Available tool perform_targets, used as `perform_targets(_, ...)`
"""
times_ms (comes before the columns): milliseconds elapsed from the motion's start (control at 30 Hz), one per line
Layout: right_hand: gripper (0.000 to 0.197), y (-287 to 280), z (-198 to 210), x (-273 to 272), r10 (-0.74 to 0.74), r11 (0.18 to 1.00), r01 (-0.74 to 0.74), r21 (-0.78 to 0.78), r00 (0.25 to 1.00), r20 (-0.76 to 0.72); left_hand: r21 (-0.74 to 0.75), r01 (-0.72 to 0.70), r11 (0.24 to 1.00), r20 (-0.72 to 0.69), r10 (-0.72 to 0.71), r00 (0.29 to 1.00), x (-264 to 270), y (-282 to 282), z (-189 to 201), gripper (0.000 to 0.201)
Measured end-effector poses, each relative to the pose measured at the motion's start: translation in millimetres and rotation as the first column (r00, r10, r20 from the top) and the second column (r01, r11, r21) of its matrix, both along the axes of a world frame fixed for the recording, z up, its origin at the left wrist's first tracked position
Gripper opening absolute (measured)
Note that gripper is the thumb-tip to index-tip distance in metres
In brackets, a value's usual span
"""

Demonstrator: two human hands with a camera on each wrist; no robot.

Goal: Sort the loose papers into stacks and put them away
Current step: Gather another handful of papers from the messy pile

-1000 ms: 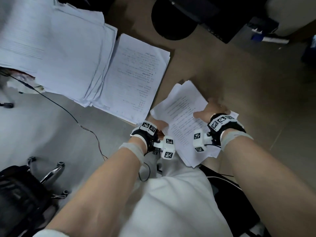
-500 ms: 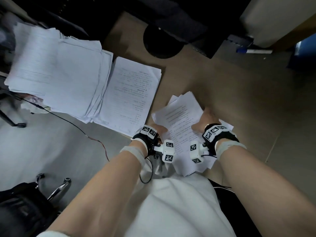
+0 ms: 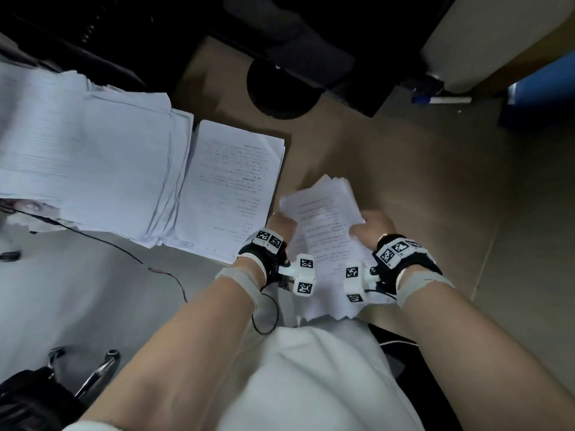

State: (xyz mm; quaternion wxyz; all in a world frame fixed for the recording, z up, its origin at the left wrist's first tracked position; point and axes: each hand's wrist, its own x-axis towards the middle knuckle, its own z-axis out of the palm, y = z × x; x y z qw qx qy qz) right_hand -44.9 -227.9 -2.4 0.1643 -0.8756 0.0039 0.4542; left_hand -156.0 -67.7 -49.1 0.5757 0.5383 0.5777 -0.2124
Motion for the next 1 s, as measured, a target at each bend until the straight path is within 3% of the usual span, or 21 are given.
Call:
perform_targets(133, 0.020, 1, 27, 5, -0.353, 0.919, 0.323, 0.225, 0.929, 0.110, 0.116, -0.045, 0.992, 0.107, 0.033, 0.994, 26, 27, 24, 0.090)
perform_targets(200, 0.017, -2, 43, 5, -0.506, 0.833, 0.441, 0.333, 0.851, 0.140, 0.082, -0.002, 0.997, 0.190, -0.014, 0.982, 35, 35, 18, 0.116)
perform_targets(233, 0.017, -4, 51, 4, -0.574, 0.785, 0.497, 0.370, 0.808, 0.135, 0.018, 0.014, 1.000, 0.220, -0.018, 0.975, 39, 35, 18, 0.115)
perform_targets(267, 0.018, -8, 56, 4, -0.635, 0.735, 0.548, 0.400, 0.763, 0.122, -0.040, 0.059, 0.997, 0.255, -0.047, 0.966, 41, 34, 28, 0.097)
perform_targets(333, 0.019, -11, 64, 5, -0.730, 0.640, 0.626, 0.445, 0.677, 0.097, -0.060, 0.181, 0.982, 0.290, -0.157, 0.944, 53, 30, 65, 0.030)
perform_targets(400, 0.013, -11, 72, 7, -0.806, 0.533, 0.680, 0.503, 0.588, 0.060, -0.013, 0.215, 0.976, 0.361, -0.196, 0.912, 65, 27, 85, 0.016)
perform_targets(467, 0.013, -8, 79, 9, -0.860, 0.412, 0.712, 0.568, 0.510, -0.014, 0.037, 0.122, 0.992, 0.503, -0.124, 0.855, 74, 26, 102, 0.020)
perform_targets(500, 0.017, -7, 83, 10, -0.867, 0.390, 0.704, 0.593, 0.498, -0.021, 0.066, 0.070, 0.995, 0.542, -0.094, 0.835, 77, 25, 109, 0.017)
perform_targets(700, 0.017, 13, 114, 26, -0.856, 0.414, 0.500, 0.761, 0.498, 0.139, 0.226, -0.238, 0.945, 0.683, 0.021, 0.730, 94, 26, 146, 0.013)
perform_targets(767, 0.020, 11, 107, 26, -0.843, 0.417, 0.512, 0.750, 0.527, 0.109, 0.260, -0.199, 0.945, 0.648, -0.018, 0.762, 87, 26, 141, 0.018)
perform_targets(867, 0.016, 0, 81, 18, -0.823, 0.474, 0.623, 0.622, 0.565, 0.062, 0.345, 0.027, 0.938, 0.478, -0.200, 0.856, 75, 29, 121, 0.046)
perform_targets(933, 0.038, -3, 66, 15, -0.806, 0.513, 0.649, 0.562, 0.590, 0.054, 0.374, 0.113, 0.921, 0.401, -0.270, 0.875, 72, 29, 108, 0.065)
perform_targets(1000, 0.042, -1, 61, 17, -0.784, 0.533, 0.630, 0.565, 0.618, 0.051, 0.382, 0.109, 0.918, 0.398, -0.269, 0.877, 75, 28, 103, 0.060)
